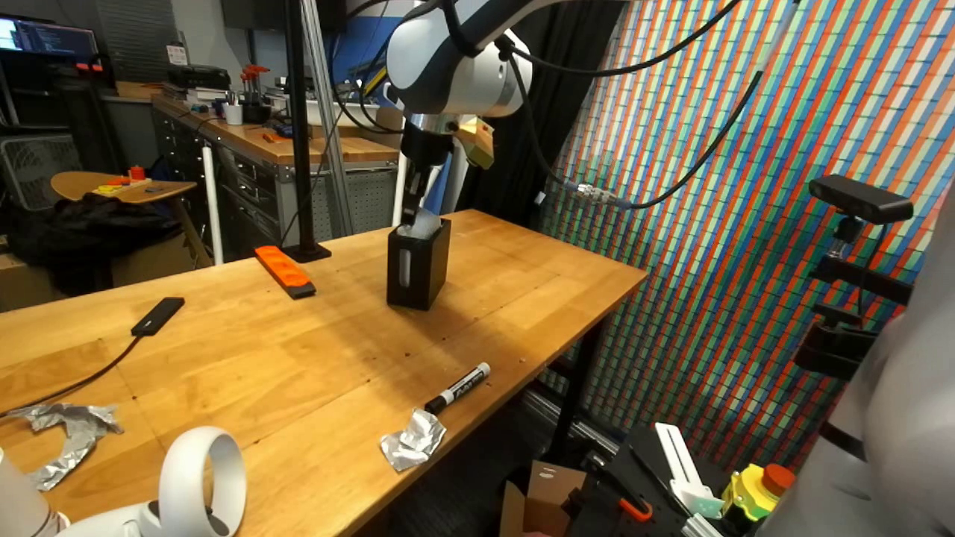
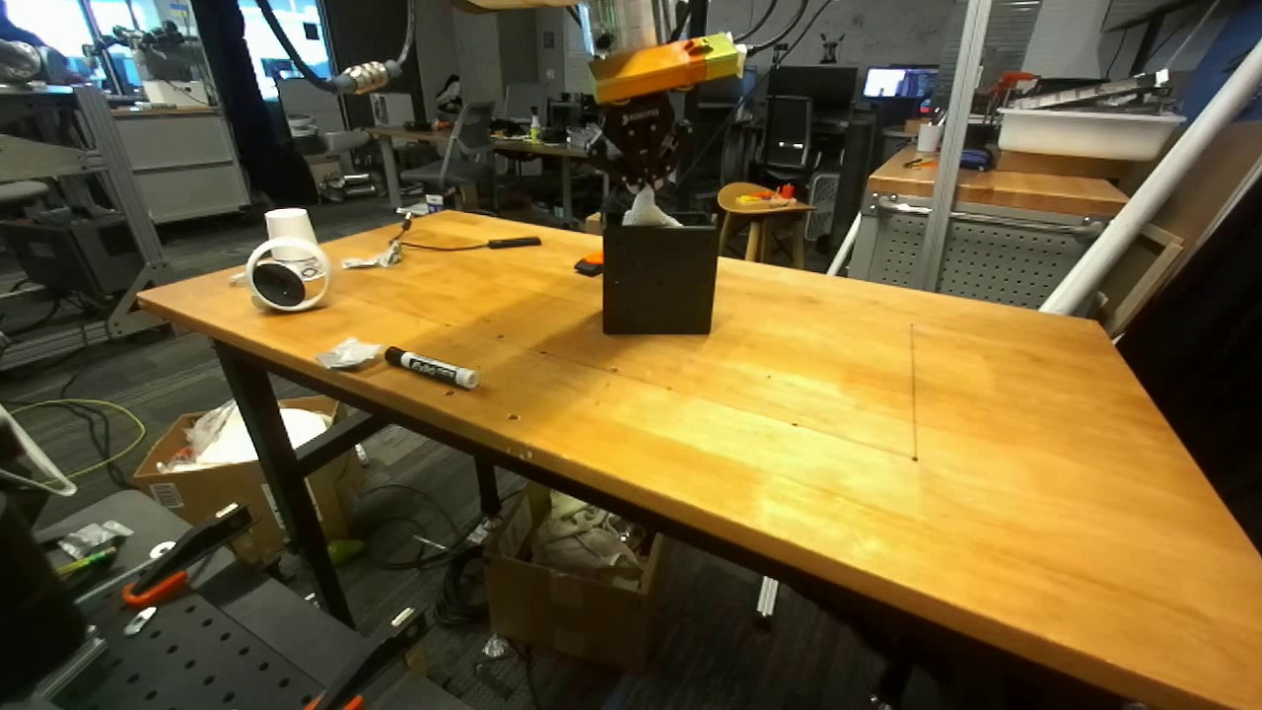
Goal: Put the towel inside the black box
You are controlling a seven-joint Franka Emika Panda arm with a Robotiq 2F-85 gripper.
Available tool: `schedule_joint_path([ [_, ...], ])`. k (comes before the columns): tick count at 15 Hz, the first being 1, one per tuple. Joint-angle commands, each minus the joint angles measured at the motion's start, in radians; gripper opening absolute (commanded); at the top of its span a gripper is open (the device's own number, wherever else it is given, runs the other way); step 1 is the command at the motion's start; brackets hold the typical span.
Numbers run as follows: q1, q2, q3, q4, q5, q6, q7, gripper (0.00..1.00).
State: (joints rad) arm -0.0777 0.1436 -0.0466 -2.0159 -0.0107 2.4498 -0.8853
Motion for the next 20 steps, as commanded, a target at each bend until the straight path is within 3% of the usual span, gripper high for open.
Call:
schedule_joint_path([
  [1,-0.009,0.025,0.003,0.037,-0.046,0.025,0.004,0.03],
  [9,-0.007,0.029,-0.009,0.056,-0.164,-0.013,0.041,0.03],
  [20,-0.006,0.039,0.006,0.099,-0.113,-0.171,0.077,0.03],
])
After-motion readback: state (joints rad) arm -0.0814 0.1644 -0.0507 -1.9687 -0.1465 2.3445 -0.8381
